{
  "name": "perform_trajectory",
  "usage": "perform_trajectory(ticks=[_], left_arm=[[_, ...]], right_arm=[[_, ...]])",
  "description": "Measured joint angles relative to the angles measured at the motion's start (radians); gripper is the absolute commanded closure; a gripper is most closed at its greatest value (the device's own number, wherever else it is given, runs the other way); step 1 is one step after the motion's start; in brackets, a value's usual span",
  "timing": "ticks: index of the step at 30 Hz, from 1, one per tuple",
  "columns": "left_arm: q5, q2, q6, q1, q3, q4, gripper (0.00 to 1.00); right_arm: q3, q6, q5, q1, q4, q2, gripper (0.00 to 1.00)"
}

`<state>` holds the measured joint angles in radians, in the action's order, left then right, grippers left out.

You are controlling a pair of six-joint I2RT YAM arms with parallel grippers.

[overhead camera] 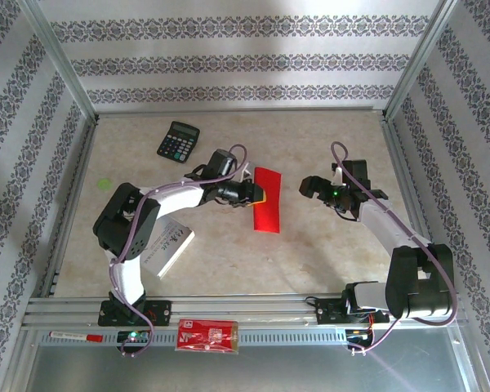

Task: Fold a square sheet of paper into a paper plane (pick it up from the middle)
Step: First fold the square sheet of paper in half at the center of the table, then hold the square sheet of paper at the center of the table.

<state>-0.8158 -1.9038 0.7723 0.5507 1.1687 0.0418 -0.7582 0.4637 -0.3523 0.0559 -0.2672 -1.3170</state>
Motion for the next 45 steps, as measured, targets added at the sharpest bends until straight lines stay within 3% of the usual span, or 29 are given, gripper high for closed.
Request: perform_trajectory(ticks=[15,25,34,45], left_arm=[[-0.019,-0.097,-0.120,-0.037,0.003,-0.150,0.73],[0.005,-0.108,-0.190,-0.066,0.014,-0.245,0.71],[0.038,-0.108,-0.180,-0.067,0.013,-0.240,0.65],[0.069,-0.081,-0.154,-0.066,-0.015,-0.210,0.60]], right_arm=[[-0.008,0.010,-0.070,0.198,0.049,-0.109,0.14],[-0.018,0.049,-0.105,0.263,0.132,-0.191,0.39],[-0.068,0.089,-0.109,0.329,0.204,-0.298,0.52],[-0.163,0.140,-0.109,0.340,0.277,-0.451,0.65]])
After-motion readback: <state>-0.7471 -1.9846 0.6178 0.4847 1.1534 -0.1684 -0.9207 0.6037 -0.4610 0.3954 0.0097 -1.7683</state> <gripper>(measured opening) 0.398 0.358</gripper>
